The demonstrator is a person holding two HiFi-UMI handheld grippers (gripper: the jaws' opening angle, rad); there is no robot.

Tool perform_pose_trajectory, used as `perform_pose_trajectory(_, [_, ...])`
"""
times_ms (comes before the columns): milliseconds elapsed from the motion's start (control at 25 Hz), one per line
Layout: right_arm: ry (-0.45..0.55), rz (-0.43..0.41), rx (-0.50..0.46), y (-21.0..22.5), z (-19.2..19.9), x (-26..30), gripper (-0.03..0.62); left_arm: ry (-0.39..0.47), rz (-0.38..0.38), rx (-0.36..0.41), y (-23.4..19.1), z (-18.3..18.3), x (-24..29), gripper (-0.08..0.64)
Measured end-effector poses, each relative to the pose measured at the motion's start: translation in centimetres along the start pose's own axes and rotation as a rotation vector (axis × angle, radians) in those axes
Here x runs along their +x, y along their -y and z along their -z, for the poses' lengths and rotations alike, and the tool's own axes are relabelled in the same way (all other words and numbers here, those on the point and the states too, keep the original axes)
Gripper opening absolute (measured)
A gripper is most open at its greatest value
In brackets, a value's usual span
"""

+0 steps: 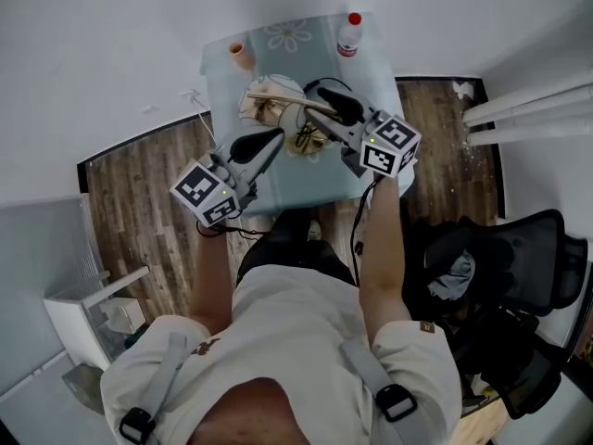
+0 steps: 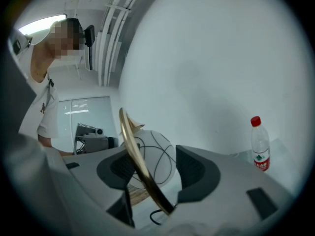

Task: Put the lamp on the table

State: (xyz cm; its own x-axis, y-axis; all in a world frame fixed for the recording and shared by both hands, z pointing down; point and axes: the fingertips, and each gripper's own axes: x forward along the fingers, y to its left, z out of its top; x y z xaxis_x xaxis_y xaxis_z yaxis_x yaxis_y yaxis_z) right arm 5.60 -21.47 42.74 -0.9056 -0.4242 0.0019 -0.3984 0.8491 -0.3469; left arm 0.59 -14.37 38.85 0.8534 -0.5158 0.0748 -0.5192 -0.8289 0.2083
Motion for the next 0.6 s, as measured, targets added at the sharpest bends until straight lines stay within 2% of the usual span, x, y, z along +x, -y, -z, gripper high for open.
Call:
perform_pose_trajectory(40, [-0.006,-0.004,-0.002,-0.2,0.0,-0.2,0.244,0.0,0.0,0.001,0.0,0.0,0.0,0.0])
perform_pose_trajectory(200, [-0.041,0.015,-0.04,-0.6,0.0,-0.6,0.244,-0.001,-0.008,-0.001,0.0,0.0,0.0,0.002])
perform_pose_trajectory(440, [-0.003,0.074,-0.055,-1.0,-0.9,-2.8,0.242,-0.006,0.009,0.008,0.5,-0.3,-0.2,0.001])
perform_pose_trajectory(600, [-0.008,0.104,-0.105,-2.1,-1.6,-4.1,0.241,-0.001,0.011,0.013,0.9,-0.5,-0.5,0.002])
